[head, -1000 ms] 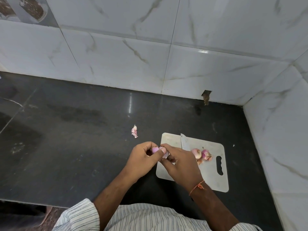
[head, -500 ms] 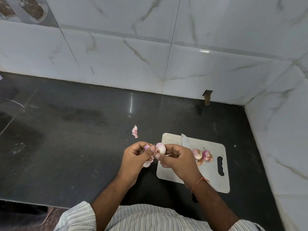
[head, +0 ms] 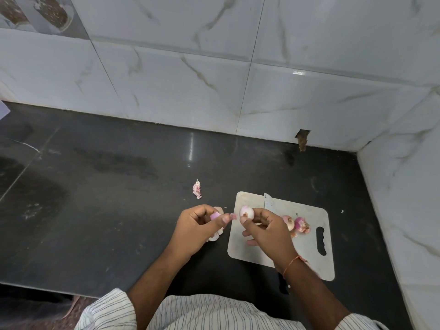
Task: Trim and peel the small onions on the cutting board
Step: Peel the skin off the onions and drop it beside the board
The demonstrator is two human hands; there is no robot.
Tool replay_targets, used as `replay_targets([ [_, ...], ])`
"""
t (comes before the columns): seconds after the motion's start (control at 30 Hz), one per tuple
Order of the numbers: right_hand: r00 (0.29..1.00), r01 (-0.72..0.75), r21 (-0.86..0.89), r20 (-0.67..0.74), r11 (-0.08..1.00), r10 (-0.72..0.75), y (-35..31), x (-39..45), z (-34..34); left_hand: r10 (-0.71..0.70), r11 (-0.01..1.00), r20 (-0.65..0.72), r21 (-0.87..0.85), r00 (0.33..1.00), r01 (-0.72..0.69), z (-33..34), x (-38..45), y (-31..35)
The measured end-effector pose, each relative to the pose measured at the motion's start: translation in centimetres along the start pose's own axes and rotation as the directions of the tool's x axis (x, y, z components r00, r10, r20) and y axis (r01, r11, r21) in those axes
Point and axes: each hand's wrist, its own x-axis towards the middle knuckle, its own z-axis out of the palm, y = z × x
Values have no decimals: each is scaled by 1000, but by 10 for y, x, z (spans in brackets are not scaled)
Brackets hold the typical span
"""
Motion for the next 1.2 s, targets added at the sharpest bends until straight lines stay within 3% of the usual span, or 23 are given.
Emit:
replay_targets([
  [0.13,1000,23,-72,16,997,-22,10,0,10,-85,908,-62,406,994,103,-9,16,-24],
  [0.27,999,51,-86,15,995,-49,18,-2,14,-151,811,12,573,988,117,-10,22,-38],
  [0.4,993,119,-178,16,977,-118,18,0,6,-115,730,46,681,992,53,-12,22,-32],
  [0.5,985,173,-221,28,960,-171,11,-2,3,-46,831,56,557,997,7,-7,21,-22],
  [0.67,958,287,-320,93,903,-271,1,-3,6,-149,955,97,271,984,118,9,16,-3],
  [0.9,917,395,-376,108,838,-384,-2,-9,8,-215,975,13,57,976,214,14,8,2],
  [1.2,883,454,-470,123,757,-453,5,-10,1,-276,960,54,-36,960,278,17,1,10],
])
